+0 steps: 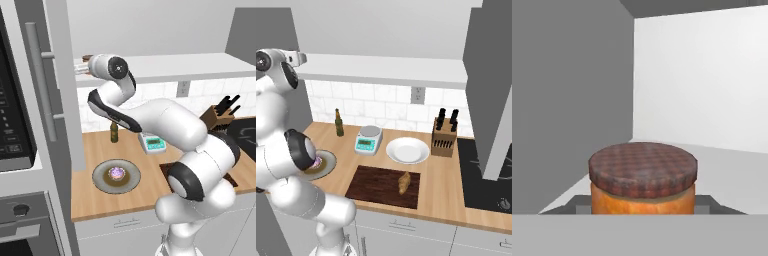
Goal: From the different types of pastries on the counter, select a croissant and place it on the cutting board. Then retrieve a jar of jam from the cabinet and place it alongside the croissant on the cutting board.
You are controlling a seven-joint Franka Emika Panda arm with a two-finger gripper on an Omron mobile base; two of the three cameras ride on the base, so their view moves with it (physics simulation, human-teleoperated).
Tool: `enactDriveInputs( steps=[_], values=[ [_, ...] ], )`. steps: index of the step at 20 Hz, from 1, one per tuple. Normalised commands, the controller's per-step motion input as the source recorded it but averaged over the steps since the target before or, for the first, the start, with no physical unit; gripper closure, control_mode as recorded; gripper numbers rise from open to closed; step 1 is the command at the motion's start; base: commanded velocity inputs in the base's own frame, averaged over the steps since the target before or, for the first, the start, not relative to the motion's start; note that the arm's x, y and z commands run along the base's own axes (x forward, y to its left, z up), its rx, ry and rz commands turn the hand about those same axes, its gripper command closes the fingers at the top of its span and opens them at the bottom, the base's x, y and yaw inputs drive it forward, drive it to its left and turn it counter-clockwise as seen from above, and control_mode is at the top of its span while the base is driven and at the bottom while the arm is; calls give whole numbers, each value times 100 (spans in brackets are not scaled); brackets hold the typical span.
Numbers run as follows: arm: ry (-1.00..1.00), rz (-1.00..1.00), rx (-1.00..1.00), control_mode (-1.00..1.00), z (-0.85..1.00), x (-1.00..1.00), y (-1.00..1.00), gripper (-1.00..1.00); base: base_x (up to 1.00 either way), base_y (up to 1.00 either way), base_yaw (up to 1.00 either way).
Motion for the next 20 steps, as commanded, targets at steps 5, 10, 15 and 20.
enactDriveInputs(
  steps=[5, 10, 15, 20],
  values=[
    [-1, 0, 1, -100, 1, -71, -9, 100, 0, 0, 0],
    [-2, -3, 2, -100, 0, -95, -24, 100, 0, 0, 0],
    [-3, 0, 3, -100, -5, -100, -34, 100, 0, 0, 0],
    [0, 0, 1, -100, -29, -100, -45, 100, 0, 0, 0]
  ],
)
